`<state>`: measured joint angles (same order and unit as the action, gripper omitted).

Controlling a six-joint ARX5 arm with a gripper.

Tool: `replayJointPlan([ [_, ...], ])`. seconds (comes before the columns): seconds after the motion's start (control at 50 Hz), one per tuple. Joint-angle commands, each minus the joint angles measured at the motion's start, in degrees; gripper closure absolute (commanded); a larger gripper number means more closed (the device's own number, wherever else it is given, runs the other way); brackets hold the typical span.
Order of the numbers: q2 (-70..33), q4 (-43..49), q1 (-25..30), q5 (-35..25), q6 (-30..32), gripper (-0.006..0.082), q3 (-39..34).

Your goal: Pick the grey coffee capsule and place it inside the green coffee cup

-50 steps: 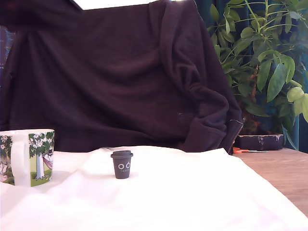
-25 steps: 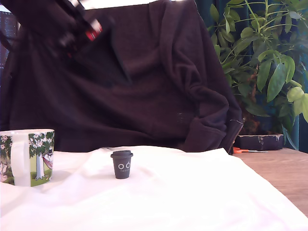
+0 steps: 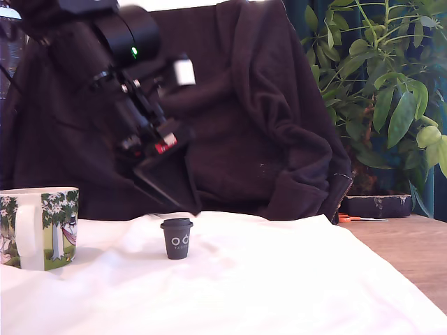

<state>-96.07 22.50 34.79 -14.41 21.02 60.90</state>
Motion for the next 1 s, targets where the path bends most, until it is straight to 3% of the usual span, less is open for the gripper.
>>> replayJointPlan([
  [0.0, -2.1, -0.2, 0.1, 0.2, 0.6, 0.0102, 0.8],
  [0.24, -5.0, -0.2, -0.2, 2.1, 0.6, 0.0109, 1.1],
  [0.36, -5.3, -0.5, -0.6, 2.1, 0.6, 0.0163, 1.1],
  [0.44, -5.3, -0.5, -0.8, 2.1, 0.7, 0.025, 1.2],
  [0.54, -5.3, 0.2, -0.8, 1.9, 1.2, 0.0464, 1.2],
  [0.58, -5.3, 0.1, -0.8, 1.6, 1.1, 0.0513, 1.2],
  [0.98, -5.2, -1.2, -1.4, 1.2, 1.1, 0.0532, 1.7],
])
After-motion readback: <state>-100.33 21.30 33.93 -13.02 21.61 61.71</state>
